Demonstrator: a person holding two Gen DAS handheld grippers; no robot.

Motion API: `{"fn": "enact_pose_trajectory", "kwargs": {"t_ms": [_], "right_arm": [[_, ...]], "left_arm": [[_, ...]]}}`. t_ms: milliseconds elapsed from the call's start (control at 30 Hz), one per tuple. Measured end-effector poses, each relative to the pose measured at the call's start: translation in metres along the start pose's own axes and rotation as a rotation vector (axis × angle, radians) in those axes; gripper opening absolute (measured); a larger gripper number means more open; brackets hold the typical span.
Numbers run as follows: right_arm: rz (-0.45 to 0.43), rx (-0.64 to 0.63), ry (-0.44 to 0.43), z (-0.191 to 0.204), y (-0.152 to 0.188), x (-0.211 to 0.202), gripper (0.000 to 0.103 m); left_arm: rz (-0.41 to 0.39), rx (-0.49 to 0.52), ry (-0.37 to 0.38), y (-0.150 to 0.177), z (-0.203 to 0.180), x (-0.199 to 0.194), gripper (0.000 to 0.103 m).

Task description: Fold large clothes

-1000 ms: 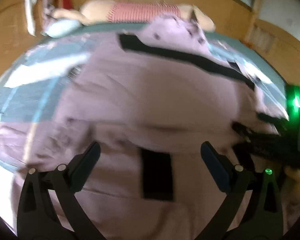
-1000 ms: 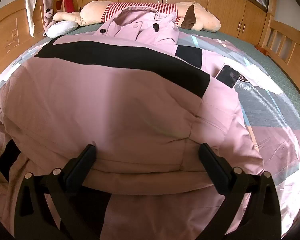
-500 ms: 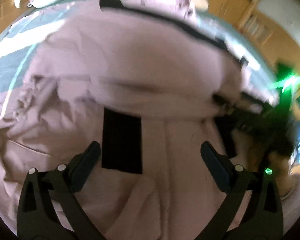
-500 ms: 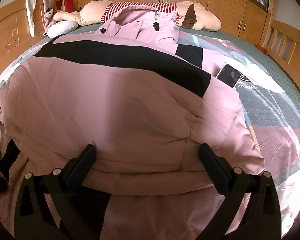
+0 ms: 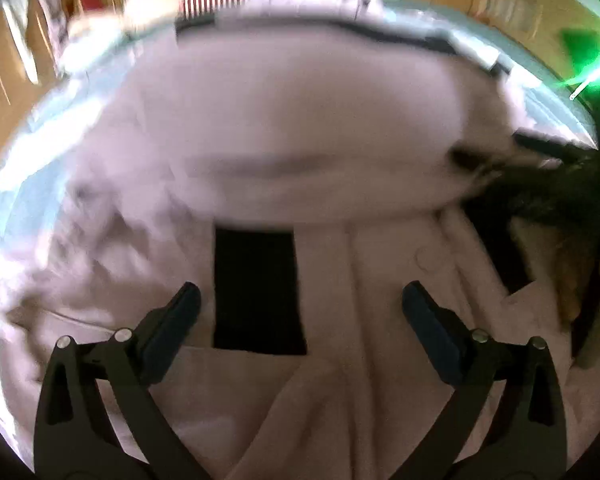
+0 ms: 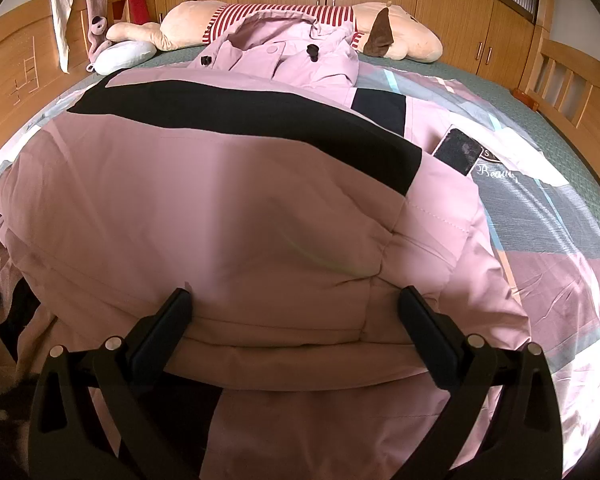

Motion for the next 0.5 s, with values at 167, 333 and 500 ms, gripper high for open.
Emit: {"fn": "enact_pose_trajectory", "kwargs": {"t_ms": [167,333,500], "right_arm": [[0.000,0.000,0.000,0.000,0.000,0.000,0.102],[0.000,0.000,0.000,0.000,0.000,0.000,0.102],[0.000,-0.001,0.001,0.000,0.000,0.000,0.102]], "left_arm": [[-0.026,-0.028,0.044,-0.002,0.011,-0.011,0.101],[-0.179,0.010,0.033,-0.010,0.010,-0.040,0.101],[-0.246,-0.053,-0.006,-0.030,0.033,-0.045,0.101]]}}
Point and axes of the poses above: each gripper's, at about its wrist camera, not at the fingertips, and x roughly the way its jaws point, z to its left, y to its underside, the point moved 5 cm from there along x, roughly the way its jaws point, and after that the axes turned 5 degrees about z, right-handed, at the moved point
